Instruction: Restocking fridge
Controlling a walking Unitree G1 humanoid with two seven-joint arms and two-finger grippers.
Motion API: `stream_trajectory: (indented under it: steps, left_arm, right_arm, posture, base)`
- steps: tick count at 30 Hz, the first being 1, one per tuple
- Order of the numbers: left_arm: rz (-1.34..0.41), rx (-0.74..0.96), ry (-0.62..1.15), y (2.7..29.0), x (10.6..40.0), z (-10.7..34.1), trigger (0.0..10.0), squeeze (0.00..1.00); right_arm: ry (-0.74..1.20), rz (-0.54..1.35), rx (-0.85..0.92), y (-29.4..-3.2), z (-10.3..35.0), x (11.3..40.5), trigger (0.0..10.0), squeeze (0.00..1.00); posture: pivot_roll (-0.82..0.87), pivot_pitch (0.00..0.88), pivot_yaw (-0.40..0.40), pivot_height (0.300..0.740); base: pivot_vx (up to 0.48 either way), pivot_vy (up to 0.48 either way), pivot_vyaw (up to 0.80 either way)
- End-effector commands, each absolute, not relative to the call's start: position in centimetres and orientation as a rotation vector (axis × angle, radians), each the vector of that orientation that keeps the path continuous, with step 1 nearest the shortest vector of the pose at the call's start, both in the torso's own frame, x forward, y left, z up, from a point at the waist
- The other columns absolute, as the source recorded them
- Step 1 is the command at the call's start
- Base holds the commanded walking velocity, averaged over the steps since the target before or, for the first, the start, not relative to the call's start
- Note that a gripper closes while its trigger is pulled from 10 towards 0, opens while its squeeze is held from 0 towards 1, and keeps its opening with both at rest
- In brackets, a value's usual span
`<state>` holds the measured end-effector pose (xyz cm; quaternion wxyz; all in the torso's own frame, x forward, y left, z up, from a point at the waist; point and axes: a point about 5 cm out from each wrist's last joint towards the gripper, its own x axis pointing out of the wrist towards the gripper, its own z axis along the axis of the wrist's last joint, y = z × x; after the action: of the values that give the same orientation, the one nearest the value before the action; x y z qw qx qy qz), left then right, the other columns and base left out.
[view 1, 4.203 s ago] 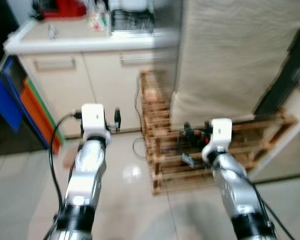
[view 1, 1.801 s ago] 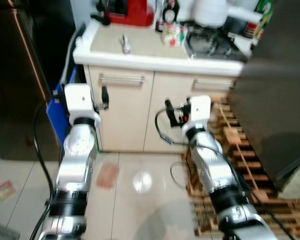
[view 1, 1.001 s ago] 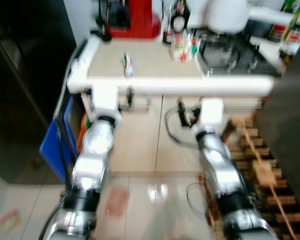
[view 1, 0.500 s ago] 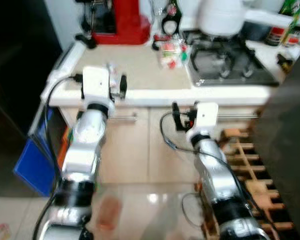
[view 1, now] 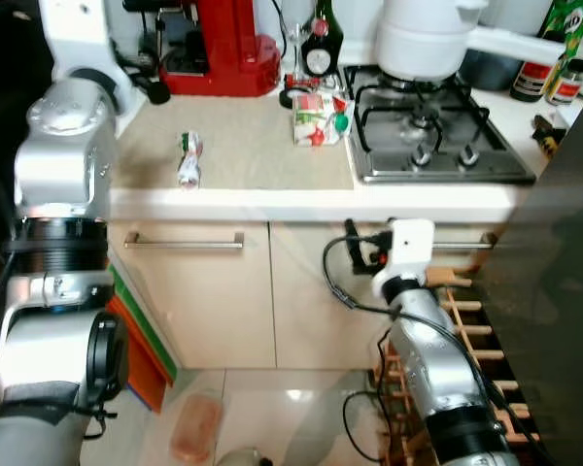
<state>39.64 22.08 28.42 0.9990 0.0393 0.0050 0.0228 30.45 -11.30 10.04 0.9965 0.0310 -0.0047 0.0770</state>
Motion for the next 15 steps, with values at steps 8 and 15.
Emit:
stream_trajectory:
  steps: [8, 15]
  left_arm:
    - [0.007, -0.071, 0.243, 23.6, 41.0, 27.4, 10.0, 0.0]
    - [-0.045, -0.036, 0.289, 22.8, 41.4, 27.4, 10.0, 0.0]
  right_arm:
    - [-0.001, 0.176, 0.107, -9.5, 10.3, 29.9, 10.0, 0.02]
    - [0.02, 0.177, 0.122, -9.0, 9.8, 29.5, 10.0, 0.02]
  posture:
    - [0.1, 0.009, 0.082, 0.74]
    - [0.1, 0.027, 0.097, 0.74]
  base:
    - [0.0, 0.0, 0.0]
    - [0.0, 0.0, 0.0]
